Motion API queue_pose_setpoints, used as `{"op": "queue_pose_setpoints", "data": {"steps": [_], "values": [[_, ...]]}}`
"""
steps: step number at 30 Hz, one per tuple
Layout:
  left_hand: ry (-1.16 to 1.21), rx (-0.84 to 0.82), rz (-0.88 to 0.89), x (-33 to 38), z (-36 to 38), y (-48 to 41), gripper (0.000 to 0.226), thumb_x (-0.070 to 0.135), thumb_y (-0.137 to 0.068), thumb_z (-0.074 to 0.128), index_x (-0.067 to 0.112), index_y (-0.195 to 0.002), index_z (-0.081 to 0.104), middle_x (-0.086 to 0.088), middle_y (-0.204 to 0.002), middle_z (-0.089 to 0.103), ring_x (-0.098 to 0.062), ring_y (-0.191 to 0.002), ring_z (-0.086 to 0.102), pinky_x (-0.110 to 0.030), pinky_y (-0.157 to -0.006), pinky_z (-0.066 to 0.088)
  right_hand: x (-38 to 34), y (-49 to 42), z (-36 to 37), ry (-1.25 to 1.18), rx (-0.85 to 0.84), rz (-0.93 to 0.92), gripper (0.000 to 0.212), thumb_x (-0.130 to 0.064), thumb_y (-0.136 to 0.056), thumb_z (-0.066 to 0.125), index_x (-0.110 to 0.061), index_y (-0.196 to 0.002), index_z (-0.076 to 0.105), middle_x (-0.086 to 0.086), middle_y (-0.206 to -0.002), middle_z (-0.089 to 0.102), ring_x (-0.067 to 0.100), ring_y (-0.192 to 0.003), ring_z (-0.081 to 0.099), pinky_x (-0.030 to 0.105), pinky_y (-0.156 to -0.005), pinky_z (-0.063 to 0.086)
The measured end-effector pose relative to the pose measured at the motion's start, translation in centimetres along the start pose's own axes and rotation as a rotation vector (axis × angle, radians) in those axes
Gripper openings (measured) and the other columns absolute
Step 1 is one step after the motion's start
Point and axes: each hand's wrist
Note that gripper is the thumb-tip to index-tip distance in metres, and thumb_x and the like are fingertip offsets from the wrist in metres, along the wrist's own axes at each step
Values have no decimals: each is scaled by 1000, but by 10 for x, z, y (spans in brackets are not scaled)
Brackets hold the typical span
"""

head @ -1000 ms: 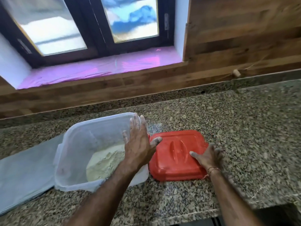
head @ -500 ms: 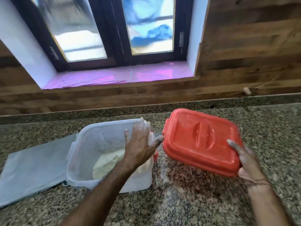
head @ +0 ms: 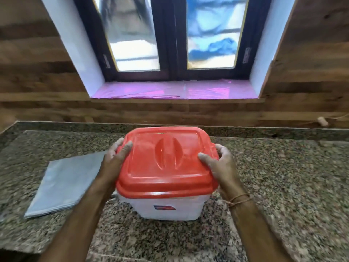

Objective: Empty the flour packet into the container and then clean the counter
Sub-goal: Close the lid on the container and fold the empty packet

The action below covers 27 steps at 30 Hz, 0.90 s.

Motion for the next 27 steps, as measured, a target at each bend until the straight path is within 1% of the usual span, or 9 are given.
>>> {"op": "queue_pose_setpoints", "data": {"steps": [3, 8, 10, 13, 15, 18, 21, 24, 27], "values": [[20, -37, -66, -20, -10, -12, 95, 69, -67, 79, 30, -149, 47, -13, -132, 67, -28, -106, 74, -46, -84, 63, 4, 12, 19, 214, 56, -91, 74, -28, -86, 79, -14, -149, 43, 3, -124, 64, 17, -100, 64, 23, -77, 54], [-10, -82, -133, -41, -14, -33, 100, 72, -66, 77, 27, -150, 46, -12, -132, 66, -27, -108, 72, -47, -89, 62, 13, 22, 32, 420, 167, -102, 80, -37, -89, 75, -11, -154, 37, 8, -140, 51, 17, -113, 55, 31, -90, 49], [-28, -95, -153, -43, -12, -41, 99, 71, -67, 76, 24, -149, 47, -13, -133, 66, -27, -106, 72, -42, -82, 63, 15, 22, 32, 488, 196, -75, 80, -39, -90, 73, -9, -154, 37, 11, -146, 44, 17, -116, 52, 28, -91, 44], [-40, -155, -155, -38, -10, -46, 81, 60, -83, 72, 18, -147, 48, -16, -126, 69, -27, -100, 74, -36, -69, 63, 18, 27, 38, 371, 123, 27, 70, -42, -93, 70, -13, -149, 40, 10, -133, 58, 16, -102, 65, 26, -76, 54], [-74, -165, -159, -36, -9, -47, 91, 66, -81, 69, 19, -153, 40, -18, -137, 62, -29, -109, 71, -43, -81, 63, 18, 28, 41, 233, 94, 122, 68, -42, -93, 69, -17, -147, 36, 8, -125, 62, 17, -95, 69, 27, -64, 58], [-119, -122, -228, -31, -9, -37, 110, 73, -80, 68, 18, -161, 17, -20, -156, 42, -37, -128, 58, -53, -95, 58, 19, 21, 41, 67, 115, 232, 75, -40, -88, 76, -22, -145, 31, 12, -121, 62, 29, -92, 74, 37, -62, 63], [-77, -62, -295, -29, -13, -20, 105, 72, -76, 71, -2, -145, 41, -22, -125, 65, -33, -100, 73, -49, -82, 63, 22, 20, 40, -58, 146, 352, 93, -36, -72, 89, -9, -145, 37, 21, -123, 66, 39, -90, 76, 41, -64, 64], [0, -62, -310, -34, -20, -9, 81, 67, -74, 76, -3, -114, 68, -17, -91, 78, -28, -73, 78, -38, -66, 64, 27, 19, 44, -44, 262, 331, 86, -45, -59, 94, -3, -124, 56, 22, -110, 72, 40, -85, 77, 41, -63, 63], [-45, 6, -239, -33, -26, 0, 99, 74, -66, 79, 4, -133, 60, -15, -109, 76, -27, -85, 76, -32, -64, 62, 29, 17, 53, 457, 538, 190, 92, -72, -56, 85, -9, -118, 63, 16, -118, 62, 35, -107, 64, 44, -85, 59]]}}
Point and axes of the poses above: each hand's wrist, its own y-axis away from the middle knuckle, its own z-axis out of the palm, x = y × z
